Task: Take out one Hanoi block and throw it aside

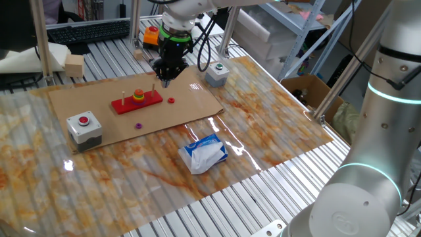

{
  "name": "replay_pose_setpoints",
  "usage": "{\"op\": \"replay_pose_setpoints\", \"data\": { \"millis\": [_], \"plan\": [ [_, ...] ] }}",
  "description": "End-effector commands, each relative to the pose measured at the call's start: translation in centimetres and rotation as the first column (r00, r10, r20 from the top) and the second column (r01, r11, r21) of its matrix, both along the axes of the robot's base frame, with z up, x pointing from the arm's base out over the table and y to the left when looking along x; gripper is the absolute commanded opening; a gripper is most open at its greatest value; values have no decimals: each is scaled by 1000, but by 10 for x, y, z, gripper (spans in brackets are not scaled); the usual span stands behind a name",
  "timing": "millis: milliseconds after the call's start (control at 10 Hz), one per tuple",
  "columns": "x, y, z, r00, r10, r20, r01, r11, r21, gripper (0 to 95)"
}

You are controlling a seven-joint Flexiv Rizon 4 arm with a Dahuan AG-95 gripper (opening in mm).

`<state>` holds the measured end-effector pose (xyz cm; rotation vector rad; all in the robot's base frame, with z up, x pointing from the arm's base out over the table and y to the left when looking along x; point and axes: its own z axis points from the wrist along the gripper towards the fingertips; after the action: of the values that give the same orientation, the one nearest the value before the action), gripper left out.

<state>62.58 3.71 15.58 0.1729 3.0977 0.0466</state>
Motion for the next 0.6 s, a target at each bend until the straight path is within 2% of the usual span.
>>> {"op": "replay_pose_setpoints", "data": {
  "millis": [100, 200, 400, 600],
  "plan": [
    [0, -1, 0, 1000, -5, 24, 6, 1000, -26, 0],
    [0, -1, 0, 1000, 2, 23, -2, 1000, -30, 0],
    [0, -1, 0, 996, 91, 16, -90, 995, -45, 0],
    [0, -1, 0, 982, 186, 14, -185, 981, -59, 0]
  ]
}}
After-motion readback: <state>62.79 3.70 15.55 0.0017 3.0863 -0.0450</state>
